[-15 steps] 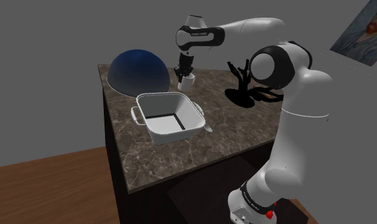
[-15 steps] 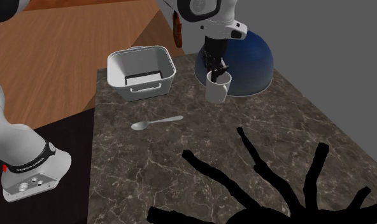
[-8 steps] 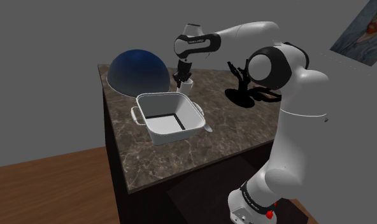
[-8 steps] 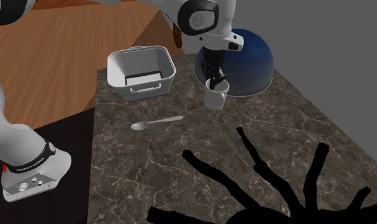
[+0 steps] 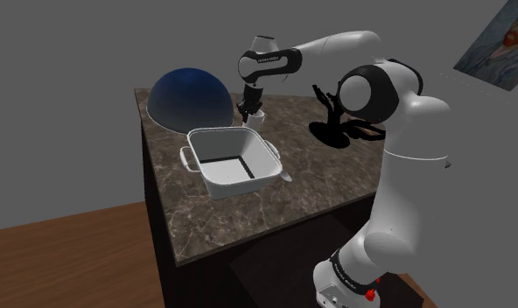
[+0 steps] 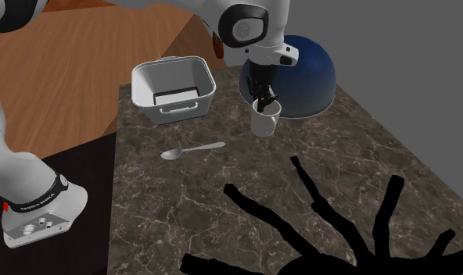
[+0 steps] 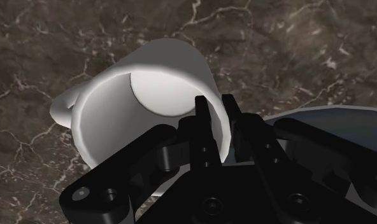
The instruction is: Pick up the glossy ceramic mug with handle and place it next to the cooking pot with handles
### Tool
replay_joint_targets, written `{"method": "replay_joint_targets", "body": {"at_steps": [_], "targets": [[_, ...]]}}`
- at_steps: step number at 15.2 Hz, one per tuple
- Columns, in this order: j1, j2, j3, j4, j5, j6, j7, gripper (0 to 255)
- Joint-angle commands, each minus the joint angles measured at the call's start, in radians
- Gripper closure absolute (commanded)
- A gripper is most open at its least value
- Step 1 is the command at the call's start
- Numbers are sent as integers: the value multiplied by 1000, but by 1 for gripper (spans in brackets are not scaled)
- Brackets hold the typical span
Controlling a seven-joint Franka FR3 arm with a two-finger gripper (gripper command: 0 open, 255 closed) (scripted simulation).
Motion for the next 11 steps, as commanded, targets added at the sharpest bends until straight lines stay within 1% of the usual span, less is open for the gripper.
{"method": "replay_joint_targets", "body": {"at_steps": [1, 6, 10, 11], "targets": [[0, 0, 0, 0, 0, 0, 0, 0], [0, 0, 0, 0, 0, 0, 0, 0], [4, -37, -3, 74, -8, -110, 5, 0], [4, -37, -3, 74, -8, -110, 5, 0]]}}
